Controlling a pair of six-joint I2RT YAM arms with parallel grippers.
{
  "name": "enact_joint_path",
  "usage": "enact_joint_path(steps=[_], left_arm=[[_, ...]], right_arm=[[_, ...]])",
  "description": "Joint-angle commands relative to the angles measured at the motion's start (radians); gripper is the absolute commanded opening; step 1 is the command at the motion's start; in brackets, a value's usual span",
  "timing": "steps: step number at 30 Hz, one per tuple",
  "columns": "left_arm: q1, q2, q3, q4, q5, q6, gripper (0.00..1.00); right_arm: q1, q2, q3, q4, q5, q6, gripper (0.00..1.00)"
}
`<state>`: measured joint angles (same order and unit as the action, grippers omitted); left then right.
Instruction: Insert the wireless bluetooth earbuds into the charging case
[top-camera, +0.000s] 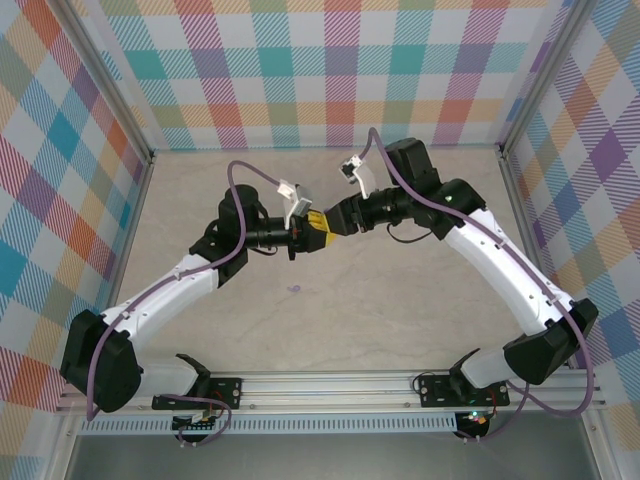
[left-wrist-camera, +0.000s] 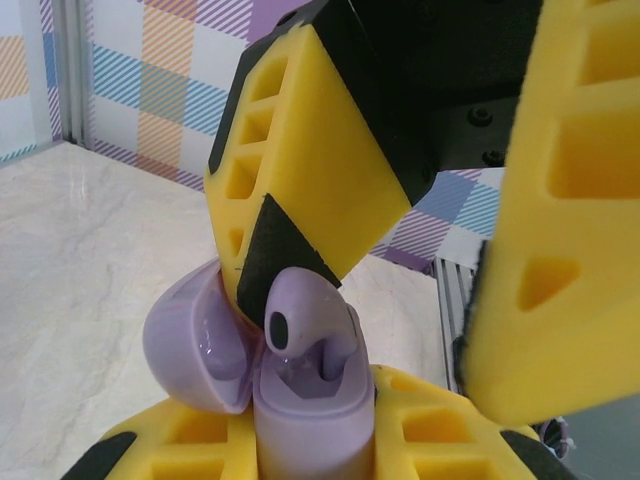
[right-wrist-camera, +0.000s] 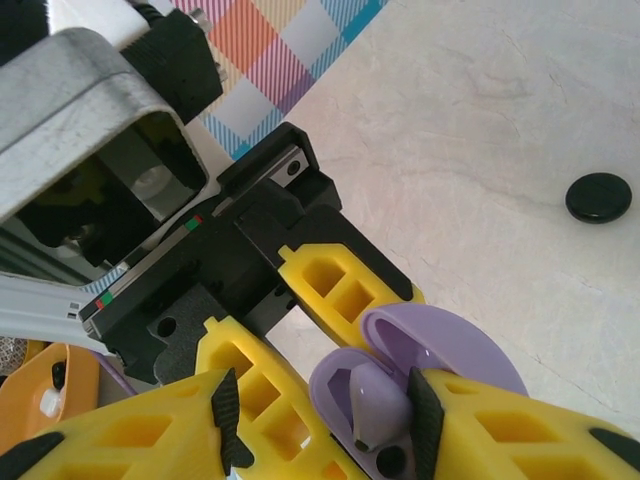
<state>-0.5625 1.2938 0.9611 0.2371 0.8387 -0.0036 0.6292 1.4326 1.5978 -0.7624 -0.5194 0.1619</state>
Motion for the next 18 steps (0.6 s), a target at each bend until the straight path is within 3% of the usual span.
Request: enact_joint_path(steps=[1,18], left_arm=[[-0.016,0.007,0.041,0.018,0.06,0.003,0.15],[-0.016,0.013,0.056,-0.015,0.03,0.007,0.15]], right_arm=[[0.016,0.007,0.032,-0.007,-0.025,-0.041,0.5],[0.025,-0.03,0.03,-0.008,0.252,-0.004,0.56]])
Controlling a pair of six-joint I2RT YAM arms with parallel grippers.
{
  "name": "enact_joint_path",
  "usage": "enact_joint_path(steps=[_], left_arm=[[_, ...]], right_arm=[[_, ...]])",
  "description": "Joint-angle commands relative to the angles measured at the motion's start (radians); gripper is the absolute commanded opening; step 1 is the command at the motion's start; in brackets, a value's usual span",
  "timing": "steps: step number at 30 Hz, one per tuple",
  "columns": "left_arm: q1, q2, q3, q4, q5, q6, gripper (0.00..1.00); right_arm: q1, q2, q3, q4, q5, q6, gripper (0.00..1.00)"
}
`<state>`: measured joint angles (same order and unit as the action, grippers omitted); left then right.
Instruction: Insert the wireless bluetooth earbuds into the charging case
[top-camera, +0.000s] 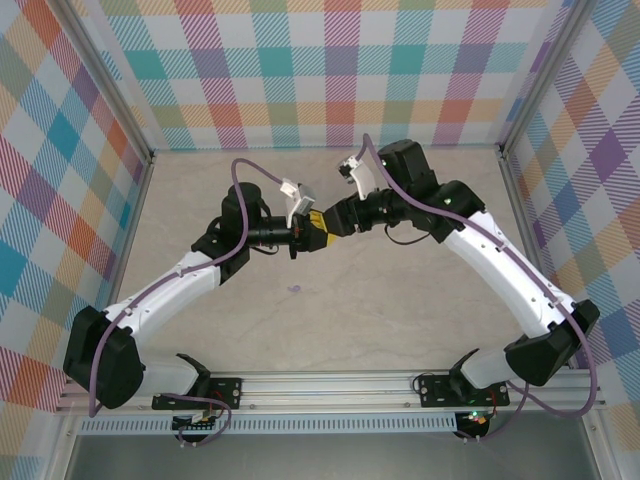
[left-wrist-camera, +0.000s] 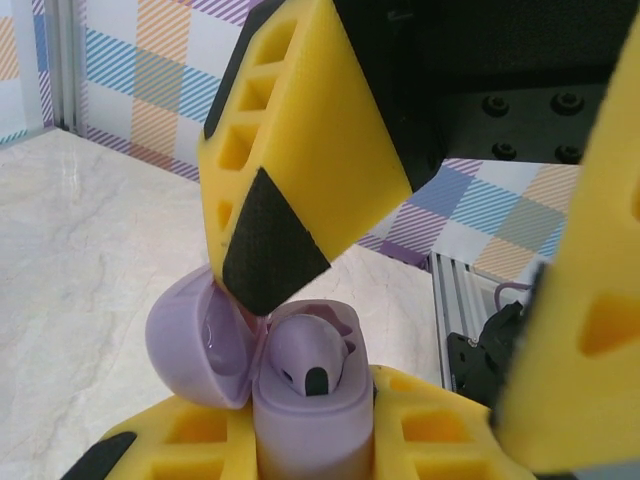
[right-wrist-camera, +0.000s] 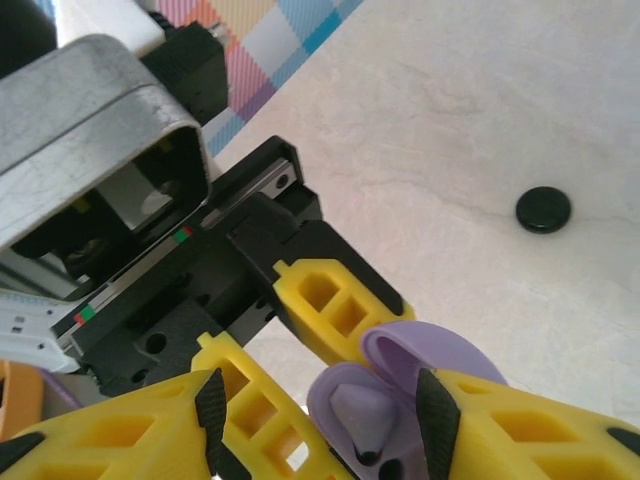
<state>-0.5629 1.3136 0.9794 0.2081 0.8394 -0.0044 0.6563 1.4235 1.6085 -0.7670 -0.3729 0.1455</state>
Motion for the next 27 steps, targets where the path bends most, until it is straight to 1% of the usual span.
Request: enact_joint_path(steps=[1,5,8,11,14,17,21,24,27], left_arm=[[-0.015,-0.006,0.038,0.013,0.026,0.009,0.15],[-0.015,-0.008,0.036,0.014,0.022,0.009,0.15],[-0.015,-0.016,0.029,0.011,-0.015,0.009,0.15],[-0.012,-0.026,0.018,0.007,-0.05,0.011,0.15],[-0.001,-0.03,0.013,0.004,-0.049,0.012,0.15],[0.011,-0.037,0.012,-0.001,-0.041,0.01,0.15],[0.027,-0.055,0.012,-0.01,-0.036,0.011,0.15],[0.041,-0.073,0.012,-0.022,-0.032,0.011,0.15],[0.052,-0.094,0.013,-0.034,-0.017,0.012,0.15]], right_arm=[[-0.001,-0.023,0.019,-0.005,0.122,0.015,0.56],[-0.001,-0.035,0.012,0.003,0.11,0.012,0.56],[-0.003,-0.057,-0.006,0.018,0.111,0.017,0.57],[-0.003,-0.092,-0.041,0.035,0.181,0.034,0.57],[-0.008,-0.137,-0.09,0.054,0.315,0.081,0.58],[-0.039,-0.178,-0.134,0.054,0.386,0.124,0.58],[-0.101,-0.174,-0.165,0.005,0.373,0.15,0.59],[-0.119,-0.139,-0.189,-0.033,0.354,0.147,0.6],[-0.139,-0.099,-0.229,-0.036,0.296,0.165,0.61]])
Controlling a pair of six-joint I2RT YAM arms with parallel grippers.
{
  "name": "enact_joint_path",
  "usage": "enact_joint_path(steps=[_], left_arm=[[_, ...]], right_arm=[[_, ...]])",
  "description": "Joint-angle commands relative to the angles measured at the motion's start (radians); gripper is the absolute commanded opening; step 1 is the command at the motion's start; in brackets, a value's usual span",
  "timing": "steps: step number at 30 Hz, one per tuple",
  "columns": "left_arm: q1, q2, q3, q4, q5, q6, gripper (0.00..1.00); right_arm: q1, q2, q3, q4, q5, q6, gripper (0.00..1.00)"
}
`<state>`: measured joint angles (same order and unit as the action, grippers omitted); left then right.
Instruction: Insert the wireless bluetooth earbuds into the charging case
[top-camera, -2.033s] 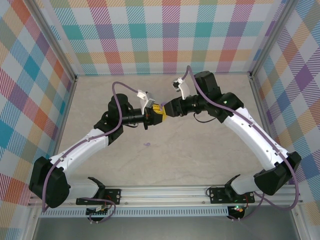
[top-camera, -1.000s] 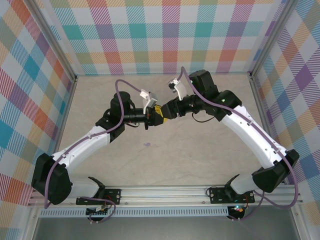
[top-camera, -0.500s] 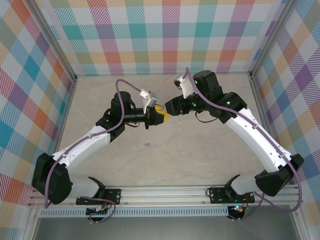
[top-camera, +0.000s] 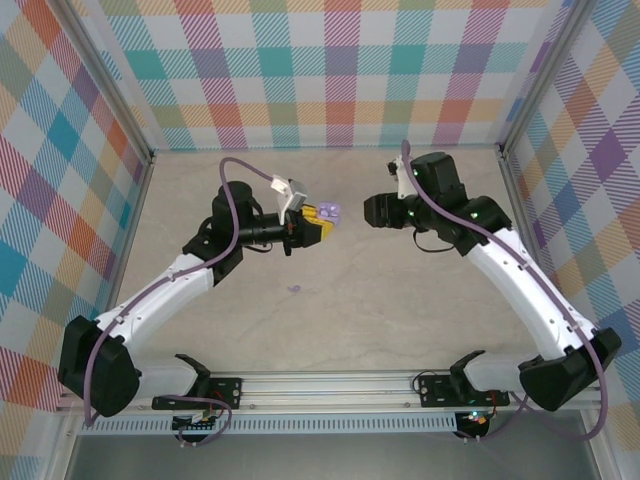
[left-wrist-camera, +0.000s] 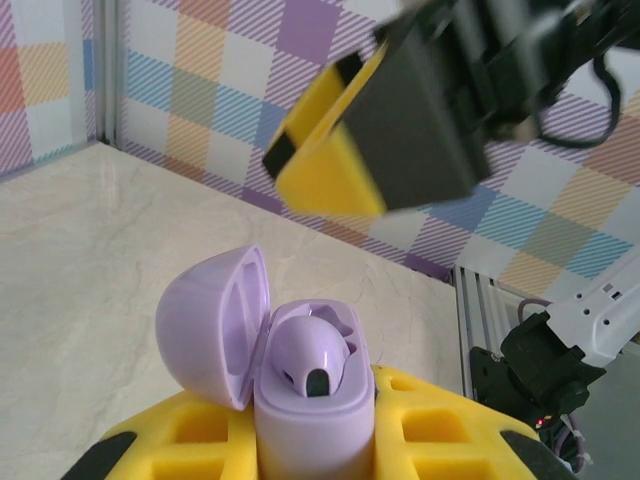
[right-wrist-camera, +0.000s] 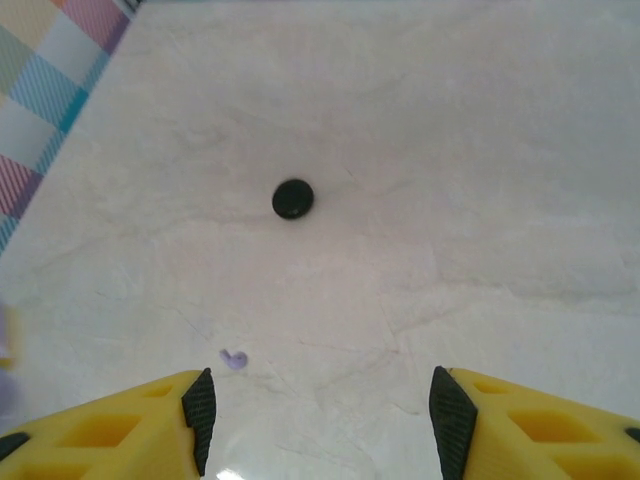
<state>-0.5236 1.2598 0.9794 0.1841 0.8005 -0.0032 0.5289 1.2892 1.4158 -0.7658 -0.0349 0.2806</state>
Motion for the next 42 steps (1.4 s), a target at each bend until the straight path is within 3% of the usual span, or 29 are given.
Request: enact_joint_path(steps=[1,5,9,14,29,42], left_arm=[[0.015,-0.048,0.016,-0.018,0.026,0.01,0.15],[0.028,-0.081,0.031,-0.052,0.035,0.01,0.15],[0.049,-0.108,0.05,-0.083,0.039,0.009,0.15],[0.093,-0.124,0.064,-0.078,0.049,-0.02,0.15],[0.19,-0.172,0.066,-0.078,0.046,-0.064,0.15],[0.195,-0.191,0.071,-0.115,0.048,-0.037,0.15]], right_arm=[[-0.019,0.047,-0.056,-0.028,-0.07,0.035,0.6],[-0.024,0.085,-0.111,0.002,-0.121,0.033,0.6],[-0.022,0.146,-0.172,0.068,-0.266,0.021,0.58],[0.045,0.251,-0.22,0.161,-0.351,0.024,0.57],[0.254,0.642,-0.006,0.199,-0.301,0.048,0.51],[0.337,0.846,0.23,0.032,-0.184,0.021,0.49]])
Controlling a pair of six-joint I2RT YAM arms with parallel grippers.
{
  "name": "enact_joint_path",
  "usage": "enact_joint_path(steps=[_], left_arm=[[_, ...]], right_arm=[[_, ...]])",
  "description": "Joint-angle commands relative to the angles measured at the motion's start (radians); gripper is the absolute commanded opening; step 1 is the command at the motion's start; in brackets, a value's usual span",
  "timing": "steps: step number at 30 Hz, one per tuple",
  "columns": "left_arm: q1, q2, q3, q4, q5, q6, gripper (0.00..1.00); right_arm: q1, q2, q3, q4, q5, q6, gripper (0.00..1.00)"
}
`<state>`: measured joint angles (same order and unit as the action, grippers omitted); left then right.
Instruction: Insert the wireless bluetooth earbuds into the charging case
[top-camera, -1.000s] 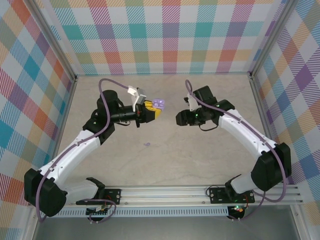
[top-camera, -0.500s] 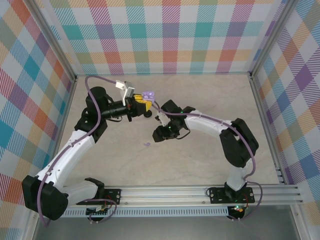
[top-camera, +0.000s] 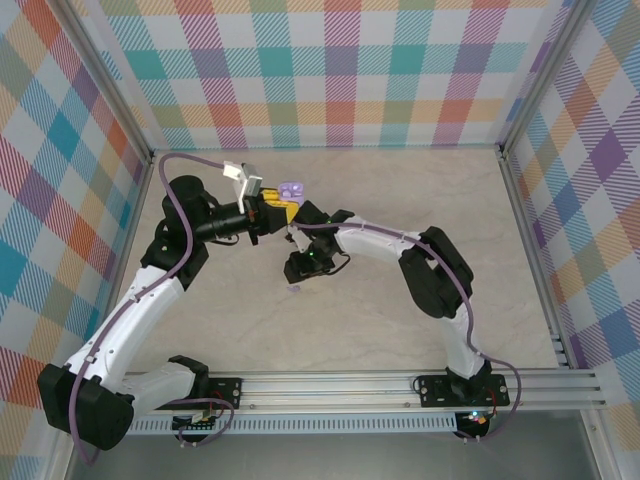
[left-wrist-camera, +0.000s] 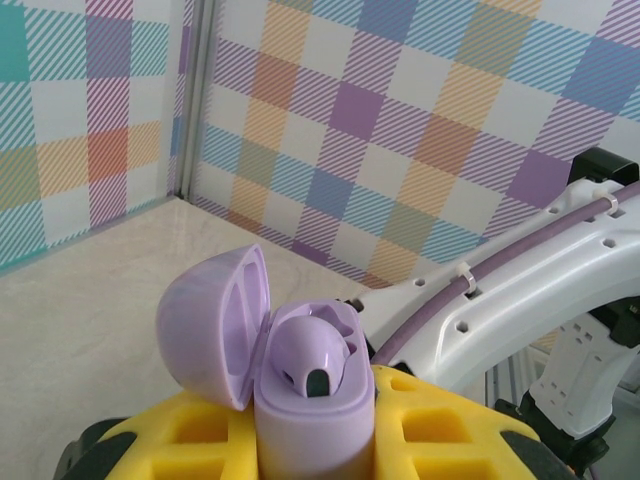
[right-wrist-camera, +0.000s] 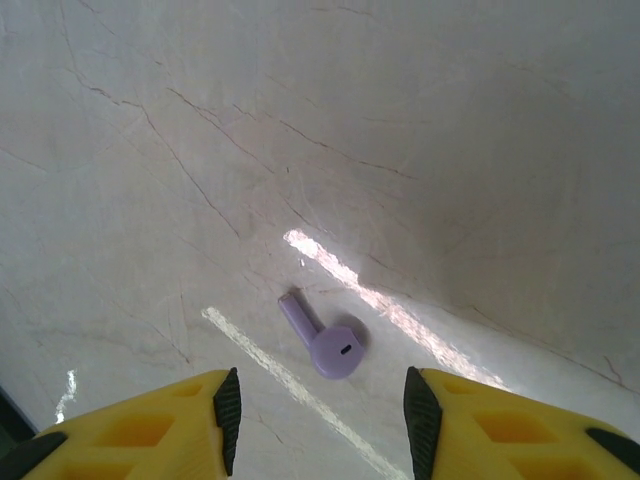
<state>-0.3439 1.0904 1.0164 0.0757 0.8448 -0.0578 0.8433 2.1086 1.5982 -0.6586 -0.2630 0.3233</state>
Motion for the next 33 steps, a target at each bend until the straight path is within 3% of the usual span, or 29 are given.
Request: enact_joint_path(steps=[1,16,33], left_arm=[[0.015,-0.021,0.033,-0.006,0.004,0.017,0.15],[0.016,-0.024,0.022,-0.005,0.003,0.015,0.15],[0.016,-0.02,0.008,0.001,-0.004,0.011,0.15]], right_arm=[[0.029,0.039,0.064,-0.092,0.058,-0.026,0.5],[0.098,0.166,0.212,-0.25,0.226,-0.068,0.48],[0.072,0.131,0.132,-0.273,0.356,-0.079,0.29]])
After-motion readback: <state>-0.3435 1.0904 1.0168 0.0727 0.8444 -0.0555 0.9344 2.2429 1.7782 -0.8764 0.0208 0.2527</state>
